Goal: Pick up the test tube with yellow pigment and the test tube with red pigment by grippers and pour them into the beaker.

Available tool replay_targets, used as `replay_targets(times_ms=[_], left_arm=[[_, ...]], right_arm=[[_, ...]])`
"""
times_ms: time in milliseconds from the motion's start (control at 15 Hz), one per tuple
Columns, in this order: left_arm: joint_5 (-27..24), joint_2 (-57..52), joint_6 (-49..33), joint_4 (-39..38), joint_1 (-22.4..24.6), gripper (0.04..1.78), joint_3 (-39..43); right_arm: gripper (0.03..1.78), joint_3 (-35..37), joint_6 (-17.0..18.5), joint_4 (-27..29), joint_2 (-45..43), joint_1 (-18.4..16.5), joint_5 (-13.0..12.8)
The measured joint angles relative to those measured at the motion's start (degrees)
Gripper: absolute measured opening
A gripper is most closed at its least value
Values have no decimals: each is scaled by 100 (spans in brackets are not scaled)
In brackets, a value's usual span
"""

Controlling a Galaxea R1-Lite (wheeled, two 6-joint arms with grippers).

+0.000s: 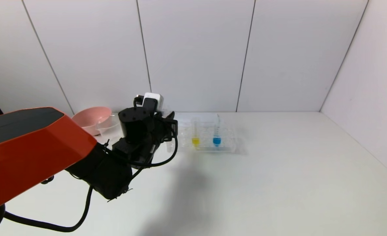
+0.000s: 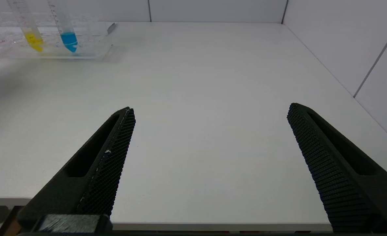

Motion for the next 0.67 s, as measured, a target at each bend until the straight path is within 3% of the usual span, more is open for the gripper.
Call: replay_targets(times_ms=[667], left_arm=[[-52,-419,24,-9,-6,45,204]], right_arm=[[170,0,0,0,0,0,4]])
